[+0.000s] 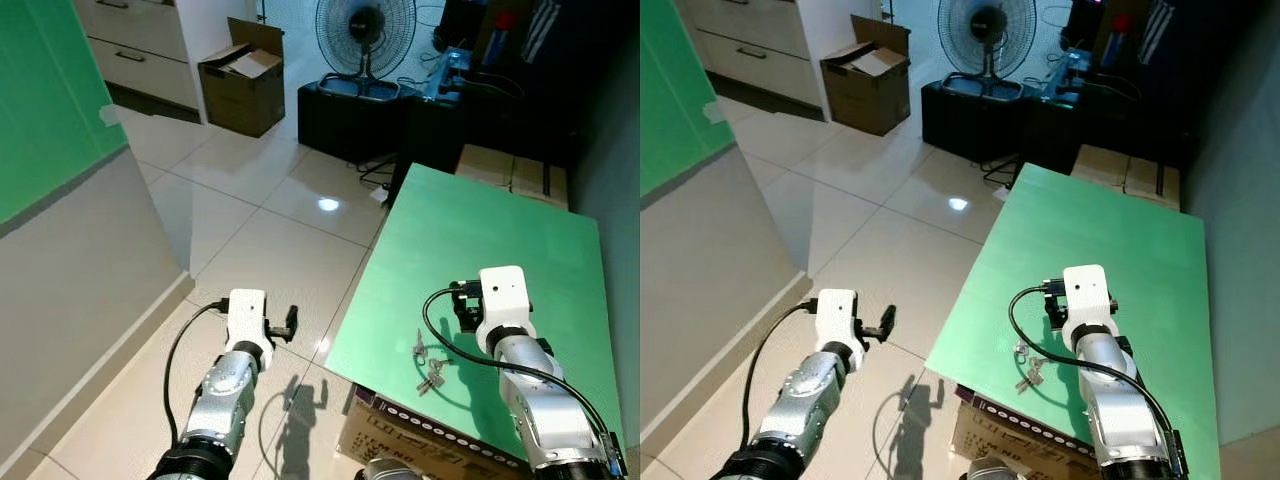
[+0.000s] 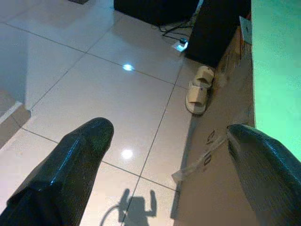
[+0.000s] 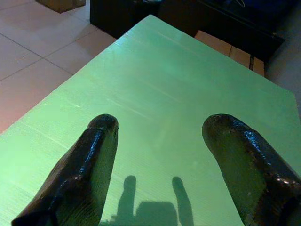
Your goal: Hang keys on a hook
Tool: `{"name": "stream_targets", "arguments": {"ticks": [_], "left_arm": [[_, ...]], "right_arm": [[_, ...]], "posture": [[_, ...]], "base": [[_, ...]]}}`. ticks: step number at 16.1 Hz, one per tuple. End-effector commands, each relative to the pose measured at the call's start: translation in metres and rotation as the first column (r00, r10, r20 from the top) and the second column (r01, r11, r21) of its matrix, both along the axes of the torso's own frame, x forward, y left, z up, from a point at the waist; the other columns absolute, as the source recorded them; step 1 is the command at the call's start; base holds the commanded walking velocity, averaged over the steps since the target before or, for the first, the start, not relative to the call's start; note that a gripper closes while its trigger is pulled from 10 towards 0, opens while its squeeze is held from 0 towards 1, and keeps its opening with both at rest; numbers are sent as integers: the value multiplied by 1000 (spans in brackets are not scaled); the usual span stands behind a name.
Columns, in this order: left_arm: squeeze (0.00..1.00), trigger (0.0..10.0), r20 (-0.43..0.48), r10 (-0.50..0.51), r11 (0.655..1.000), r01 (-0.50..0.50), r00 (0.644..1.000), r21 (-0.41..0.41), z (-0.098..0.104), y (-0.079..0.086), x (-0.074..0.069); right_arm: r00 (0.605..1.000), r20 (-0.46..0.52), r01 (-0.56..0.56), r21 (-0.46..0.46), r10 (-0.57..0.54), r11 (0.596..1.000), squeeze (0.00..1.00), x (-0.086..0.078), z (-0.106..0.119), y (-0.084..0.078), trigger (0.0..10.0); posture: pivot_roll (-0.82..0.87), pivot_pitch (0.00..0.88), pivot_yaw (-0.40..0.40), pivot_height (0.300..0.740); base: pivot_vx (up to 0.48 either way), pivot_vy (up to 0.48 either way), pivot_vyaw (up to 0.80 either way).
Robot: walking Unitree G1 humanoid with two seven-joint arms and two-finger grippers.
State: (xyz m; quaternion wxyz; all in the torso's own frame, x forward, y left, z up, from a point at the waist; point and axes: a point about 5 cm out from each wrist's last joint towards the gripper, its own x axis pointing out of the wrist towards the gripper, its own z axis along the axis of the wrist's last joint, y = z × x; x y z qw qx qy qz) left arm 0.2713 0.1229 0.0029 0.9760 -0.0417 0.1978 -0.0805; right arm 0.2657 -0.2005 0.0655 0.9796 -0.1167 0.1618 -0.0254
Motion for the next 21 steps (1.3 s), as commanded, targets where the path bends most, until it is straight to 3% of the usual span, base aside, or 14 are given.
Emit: {"name": "stream_targets", "arguments": {"ticks": [1, 7, 13, 21], "left_arm": [[0, 10000, 11, -25, 1000, 25, 1000, 7, 2, -4, -1], [0, 10000, 6, -44, 998, 43, 999, 40, 3, 8, -10], [0, 10000, -4, -45, 998, 45, 999, 50, 5, 12, -20], [0, 10000, -33, -5, 997, 7, 999, 78, 10, 27, -46]], "right_arm": [[1000, -13, 20, 14, -20, 1000, 0, -2, -6, 1, 10000], [996, -54, 72, -12, -73, 997, 0, -4, -26, 4, 10000], [996, -71, 60, -32, -62, 998, 0, 7, -37, 6, 10000], [994, -107, 34, -25, -36, 999, 0, 18, -50, 8, 10000]], "posture": [[-376, 60, 22, 740], [-349, 114, 60, 740], [-317, 142, 53, 740], [-238, 200, 25, 740]], "base": [[0, 0, 0], [0, 0, 0], [0, 0, 0], [0, 0, 0]]}}
